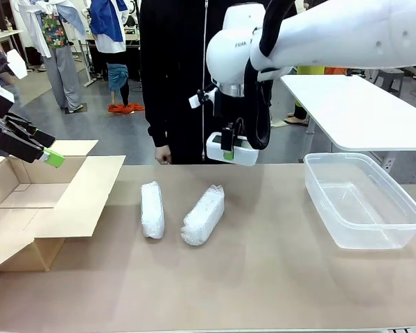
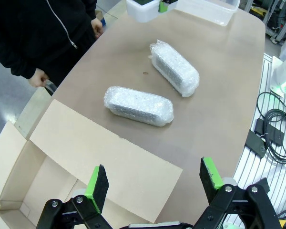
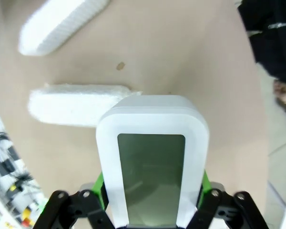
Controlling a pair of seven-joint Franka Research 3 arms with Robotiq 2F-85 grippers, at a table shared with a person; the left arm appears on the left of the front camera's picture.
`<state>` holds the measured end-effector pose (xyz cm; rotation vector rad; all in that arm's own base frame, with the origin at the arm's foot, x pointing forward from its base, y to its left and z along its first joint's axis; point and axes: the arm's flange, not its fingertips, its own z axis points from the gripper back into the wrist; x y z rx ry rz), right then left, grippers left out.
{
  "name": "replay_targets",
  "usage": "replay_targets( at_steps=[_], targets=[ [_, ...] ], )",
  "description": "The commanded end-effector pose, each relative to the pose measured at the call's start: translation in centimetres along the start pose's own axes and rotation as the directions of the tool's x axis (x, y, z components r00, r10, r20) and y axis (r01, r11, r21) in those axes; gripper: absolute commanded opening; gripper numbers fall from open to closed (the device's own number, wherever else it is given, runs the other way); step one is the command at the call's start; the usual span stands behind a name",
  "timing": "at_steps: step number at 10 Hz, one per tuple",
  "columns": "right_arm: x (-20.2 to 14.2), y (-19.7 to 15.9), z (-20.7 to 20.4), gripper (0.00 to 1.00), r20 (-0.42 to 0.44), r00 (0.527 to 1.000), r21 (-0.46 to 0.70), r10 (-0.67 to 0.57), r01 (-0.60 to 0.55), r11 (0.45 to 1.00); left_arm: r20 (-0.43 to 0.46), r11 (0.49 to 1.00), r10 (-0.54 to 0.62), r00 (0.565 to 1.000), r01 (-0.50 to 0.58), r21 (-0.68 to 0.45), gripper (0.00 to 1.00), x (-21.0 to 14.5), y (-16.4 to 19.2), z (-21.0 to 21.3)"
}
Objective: Separate and place wrapped and unwrapped clocks.
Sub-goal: Pick up the Digital clock indicated by the person, then if the picked Digital clock is wrapped, place it in the Package Box ; if not, place it in the Organizing box.
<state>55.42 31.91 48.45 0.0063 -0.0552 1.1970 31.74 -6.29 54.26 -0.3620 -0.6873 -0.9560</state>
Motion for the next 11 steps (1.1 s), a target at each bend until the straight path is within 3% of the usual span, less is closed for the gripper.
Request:
replay_targets(
  at_steps=[1, 2, 3, 11],
  targets=[
    [-0.8, 2.8, -0.2, 0.27, 0.049, 0.996, -0.107, -0.079, 0.084, 0.991, 0.006, 1.0, 0.005, 1.0, -0.005, -0.015, 1.0, 0.0, 0.1, 0.0],
    [-0.3, 2.0, -0.4, 0.27, 0.062, 0.991, -0.091, -0.121, 0.126, 0.988, 0.006, 1.0, 0.005, 1.0, -0.005, -0.015, 1.0, 0.0, 0.1, 0.0],
    [0.2, 1.5, 1.1, 0.27, 0.023, 0.999, -0.034, -0.025, 0.025, 0.999, 0.006, 1.0, 0.005, 1.0, -0.005, -0.015, 1.0, 0.0, 0.1, 0.0],
    [0.2, 1.5, 1.1, 0.27, 0.023, 0.999, -0.034, -0.025, 0.025, 0.999, 0.006, 1.0, 0.005, 1.0, -0.005, -0.015, 1.0, 0.0, 0.1, 0.0]
  ],
)
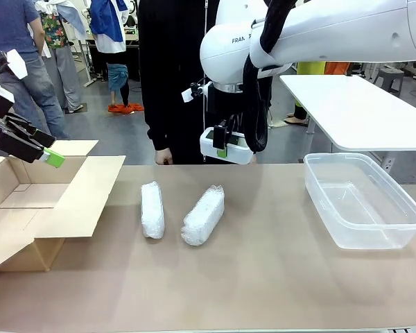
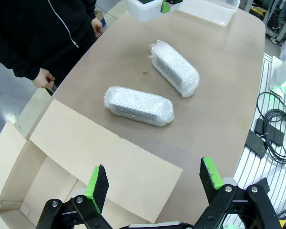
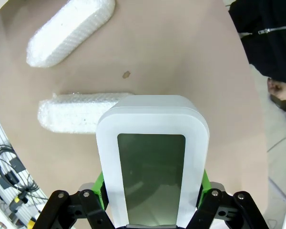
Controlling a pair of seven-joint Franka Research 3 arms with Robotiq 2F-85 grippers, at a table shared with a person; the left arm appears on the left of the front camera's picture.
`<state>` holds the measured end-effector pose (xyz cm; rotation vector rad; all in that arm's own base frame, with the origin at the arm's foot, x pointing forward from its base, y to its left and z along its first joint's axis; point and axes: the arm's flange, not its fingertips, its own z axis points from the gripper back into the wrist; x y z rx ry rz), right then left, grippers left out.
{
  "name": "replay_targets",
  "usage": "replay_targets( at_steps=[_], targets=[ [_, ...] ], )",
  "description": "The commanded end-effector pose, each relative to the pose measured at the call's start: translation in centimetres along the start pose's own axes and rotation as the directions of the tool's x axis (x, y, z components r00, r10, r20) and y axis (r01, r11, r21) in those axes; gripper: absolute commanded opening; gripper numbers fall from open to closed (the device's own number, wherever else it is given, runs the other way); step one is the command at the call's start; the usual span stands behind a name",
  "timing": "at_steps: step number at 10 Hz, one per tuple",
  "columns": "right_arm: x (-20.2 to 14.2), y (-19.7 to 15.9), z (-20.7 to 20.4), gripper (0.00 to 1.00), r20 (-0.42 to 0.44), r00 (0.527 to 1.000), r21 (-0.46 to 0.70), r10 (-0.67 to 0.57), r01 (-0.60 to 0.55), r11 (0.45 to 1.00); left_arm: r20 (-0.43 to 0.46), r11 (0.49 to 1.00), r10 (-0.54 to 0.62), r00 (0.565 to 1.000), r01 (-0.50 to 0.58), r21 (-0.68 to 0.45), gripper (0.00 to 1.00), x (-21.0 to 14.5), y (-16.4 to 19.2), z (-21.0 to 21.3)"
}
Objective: Separate and place wrapped and unwrapped clocks.
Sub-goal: If the picked Digital clock is wrapped, place it in the Package Box ; if not, place it in the Organizing box.
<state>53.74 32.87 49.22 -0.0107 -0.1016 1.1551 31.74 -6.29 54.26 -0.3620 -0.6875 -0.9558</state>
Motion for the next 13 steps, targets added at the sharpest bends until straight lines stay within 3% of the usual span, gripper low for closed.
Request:
replay_targets(
  at_steps=[1, 10, 11, 13],
  targets=[
    [-0.1, -0.4, 0.3, 0.27, -0.004, 1.0, 0.005, 0.016, -0.016, 1.0, 0.006, 1.0, 0.005, 1.0, -0.004, -0.015, 1.0, 0.0, 0.1, 0.0],
    [-0.1, -0.4, 0.3, 0.27, -0.004, 1.0, 0.005, 0.016, -0.016, 1.0, 0.006, 1.0, 0.005, 1.0, -0.004, -0.015, 1.0, 0.0, 0.1, 0.0],
    [0.0, 0.0, 0.1, 0.79, 0.0, 1.0, 0.0, 0.001, -0.001, 1.0, 0.006, 1.0, 0.005, 1.0, -0.004, -0.015, 1.0, 0.0, 0.1, 0.0],
    [-3.9, -2.6, 3.2, 0.79, 0.073, 0.981, -0.029, -0.18, 0.183, 0.983, 0.006, 1.0, 0.005, 1.0, -0.004, -0.015, 1.0, 0.0, 0.1, 0.0]
  ],
)
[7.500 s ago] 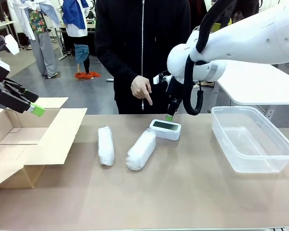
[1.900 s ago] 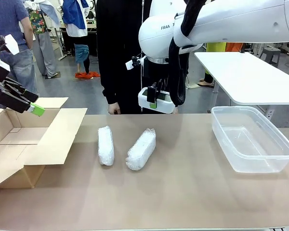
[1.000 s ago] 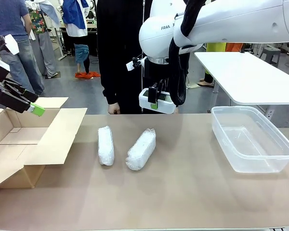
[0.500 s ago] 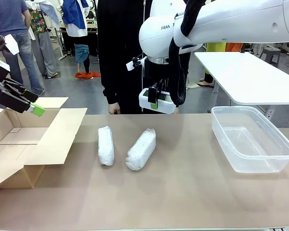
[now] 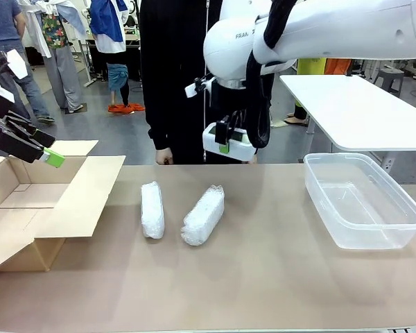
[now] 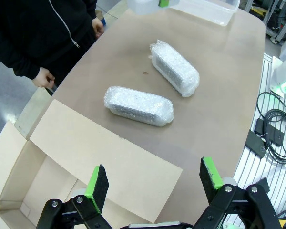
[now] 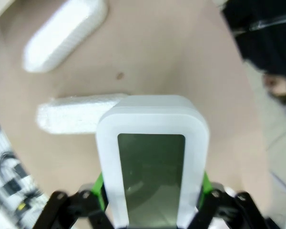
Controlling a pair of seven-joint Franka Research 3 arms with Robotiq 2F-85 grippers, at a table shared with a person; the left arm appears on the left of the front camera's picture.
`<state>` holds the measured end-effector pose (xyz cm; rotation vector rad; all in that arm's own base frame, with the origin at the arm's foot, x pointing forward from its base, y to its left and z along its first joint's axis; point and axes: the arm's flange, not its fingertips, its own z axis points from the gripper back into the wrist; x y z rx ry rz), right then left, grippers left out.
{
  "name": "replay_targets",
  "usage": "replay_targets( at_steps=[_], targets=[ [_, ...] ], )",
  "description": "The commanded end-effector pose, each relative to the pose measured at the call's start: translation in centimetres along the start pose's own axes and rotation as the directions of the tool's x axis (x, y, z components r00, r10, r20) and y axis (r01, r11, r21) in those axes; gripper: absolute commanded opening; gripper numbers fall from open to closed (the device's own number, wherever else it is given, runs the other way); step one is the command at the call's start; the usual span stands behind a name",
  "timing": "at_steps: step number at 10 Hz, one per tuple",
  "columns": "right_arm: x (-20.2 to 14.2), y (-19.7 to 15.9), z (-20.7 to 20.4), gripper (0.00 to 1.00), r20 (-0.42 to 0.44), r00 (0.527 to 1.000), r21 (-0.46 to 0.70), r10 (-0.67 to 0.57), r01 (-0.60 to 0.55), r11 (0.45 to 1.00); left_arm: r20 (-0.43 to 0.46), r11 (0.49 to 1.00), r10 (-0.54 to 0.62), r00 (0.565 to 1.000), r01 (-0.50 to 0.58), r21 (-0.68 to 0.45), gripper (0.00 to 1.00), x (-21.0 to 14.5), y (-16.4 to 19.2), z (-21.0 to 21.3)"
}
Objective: Separate and place wrapped and unwrapped clocks.
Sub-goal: If the picked Digital clock is wrapped, place it in the Package Box ; if not, place it in the Organizing box.
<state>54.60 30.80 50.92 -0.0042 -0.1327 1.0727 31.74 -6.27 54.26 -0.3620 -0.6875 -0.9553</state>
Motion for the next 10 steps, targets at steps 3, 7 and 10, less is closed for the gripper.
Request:
replay_targets(
  at_steps=[3, 7, 10],
  targets=[
    [-11.9, -3.9, 4.3, 0.79, 0.113, 0.926, -0.076, -0.361, 0.37, 0.926, 0.006, 1.0, 0.004, 1.0, -0.004, -0.016, 1.0, 0.0, 0.0, 0.0],
    [-22.8, -6.3, 1.9, 0.79, 0.239, 0.713, -0.114, -0.659, 0.695, 0.71, 0.006, 1.0, 0.004, 1.0, -0.004, -0.016, 1.0, 0.0, 0.0, 0.0],
    [-27.2, -10.1, -2.0, 0.79, 0.194, 0.62, -0.051, -0.76, 0.78, 0.623, 0.006, 1.0, 0.004, 1.0, -0.004, -0.016, 1.0, 0.0, 0.0, 0.0]
  ],
)
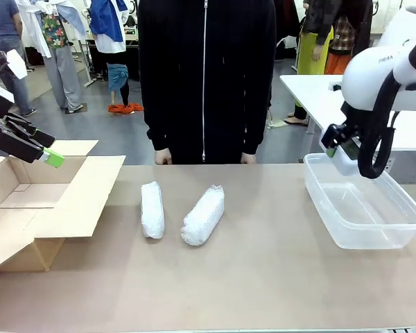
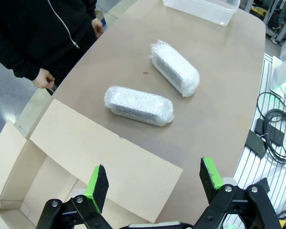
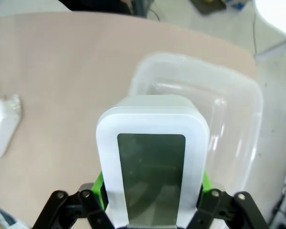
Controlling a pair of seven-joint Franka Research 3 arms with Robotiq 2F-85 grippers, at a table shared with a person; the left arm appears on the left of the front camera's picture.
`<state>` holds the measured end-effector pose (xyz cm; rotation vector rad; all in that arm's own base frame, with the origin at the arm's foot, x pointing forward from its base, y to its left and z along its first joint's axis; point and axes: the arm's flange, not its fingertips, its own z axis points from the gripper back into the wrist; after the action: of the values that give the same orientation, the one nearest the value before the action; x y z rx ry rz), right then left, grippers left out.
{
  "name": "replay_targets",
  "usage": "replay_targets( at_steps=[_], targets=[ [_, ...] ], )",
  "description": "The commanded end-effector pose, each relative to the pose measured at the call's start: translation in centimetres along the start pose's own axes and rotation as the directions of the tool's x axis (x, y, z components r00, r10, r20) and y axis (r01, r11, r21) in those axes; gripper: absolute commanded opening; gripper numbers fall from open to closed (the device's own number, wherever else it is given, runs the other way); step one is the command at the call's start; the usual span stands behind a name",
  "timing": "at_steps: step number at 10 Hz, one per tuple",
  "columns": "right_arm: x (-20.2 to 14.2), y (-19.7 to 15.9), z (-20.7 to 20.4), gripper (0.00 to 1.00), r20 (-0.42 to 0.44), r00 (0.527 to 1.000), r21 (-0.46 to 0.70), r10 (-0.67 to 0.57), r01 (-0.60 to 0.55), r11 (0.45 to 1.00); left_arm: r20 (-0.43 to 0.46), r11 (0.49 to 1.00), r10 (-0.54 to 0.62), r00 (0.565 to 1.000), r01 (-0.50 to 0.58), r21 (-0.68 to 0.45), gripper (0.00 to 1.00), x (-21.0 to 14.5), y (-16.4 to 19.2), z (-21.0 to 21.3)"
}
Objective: Separate and place wrapped and unwrapped clocks.
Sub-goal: If the picked Digital clock is wrapped, place it in the Package Box ; if not, place it in the Organizing box.
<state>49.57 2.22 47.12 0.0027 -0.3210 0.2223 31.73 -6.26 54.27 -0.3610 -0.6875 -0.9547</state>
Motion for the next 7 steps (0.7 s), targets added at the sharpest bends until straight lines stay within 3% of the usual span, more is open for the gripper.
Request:
replay_targets(
  at_steps=[1, 7],
  targets=[
    [1.3, -1.5, -2.1, 0.79, -0.038, 0.997, 0.03, -0.067, 0.068, 0.997, 0.007, 1.0, 0.004, 1.0, -0.004, -0.017, 1.0, 0.0, 0.0, 0.0],
    [-1.0, -4.9, -12.1, 0.79, -0.161, 0.978, 0.116, -0.134, 0.154, 0.981, 0.007, 1.0, 0.004, 1.0, -0.004, -0.017, 1.0, 0.0, 0.0, 0.0]
  ],
)
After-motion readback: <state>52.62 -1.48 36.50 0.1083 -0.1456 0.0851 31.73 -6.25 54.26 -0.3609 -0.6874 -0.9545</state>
